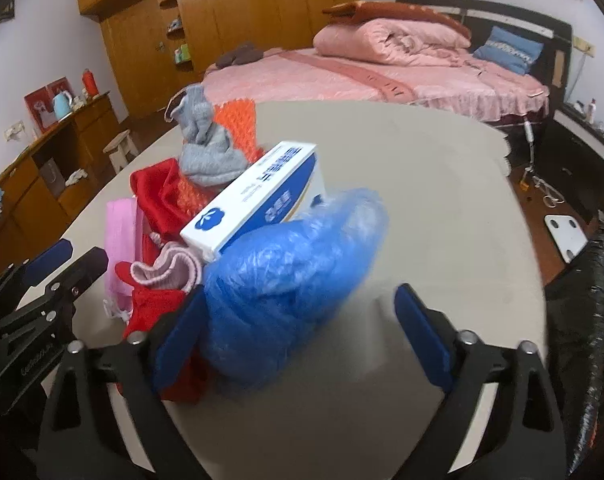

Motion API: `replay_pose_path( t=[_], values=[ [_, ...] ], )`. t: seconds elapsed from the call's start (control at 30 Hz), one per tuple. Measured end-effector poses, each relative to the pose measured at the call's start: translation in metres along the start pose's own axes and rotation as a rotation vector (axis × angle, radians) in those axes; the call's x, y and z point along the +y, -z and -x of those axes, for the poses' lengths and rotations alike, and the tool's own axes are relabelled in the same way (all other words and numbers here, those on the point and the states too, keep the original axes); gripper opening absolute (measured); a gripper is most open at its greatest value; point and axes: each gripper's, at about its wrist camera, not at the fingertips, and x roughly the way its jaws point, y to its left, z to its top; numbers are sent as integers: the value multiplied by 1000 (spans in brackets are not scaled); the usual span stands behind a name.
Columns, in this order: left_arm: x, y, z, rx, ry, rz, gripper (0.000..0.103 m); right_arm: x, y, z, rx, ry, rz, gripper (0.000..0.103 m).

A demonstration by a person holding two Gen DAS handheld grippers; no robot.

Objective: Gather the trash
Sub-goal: 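Grasp the blue plastic bag with the right tool, then grasp the pink face mask with the left tool while the right tool holds the blue bag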

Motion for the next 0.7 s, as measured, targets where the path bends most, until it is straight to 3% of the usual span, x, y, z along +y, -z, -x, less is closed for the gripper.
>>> replay_pose_path(
  t=[0.03,0.13,0.4,0.57,0.63,0.7],
  values=[
    [0,0,-1,4,1,0,60,0,0,-2,11,-12,1,64],
    [0,-1,-3,11,6,5,60,-1,3,2,7,-42,-2,56],
    [-5,-1,-9,34,5,-9,60,-18,11,29,-34,15,-15,54],
    [-8,-1,-21,90,6,-13,60,-31,14,35,-36,45,-26,55],
    [-9,-1,-26,111,13,-16,54,-34,15,33,-31,46,-32,55],
    [-9,1,-29,127,29,-19,35,-34,17,30,-24,45,-32,55]
  ],
)
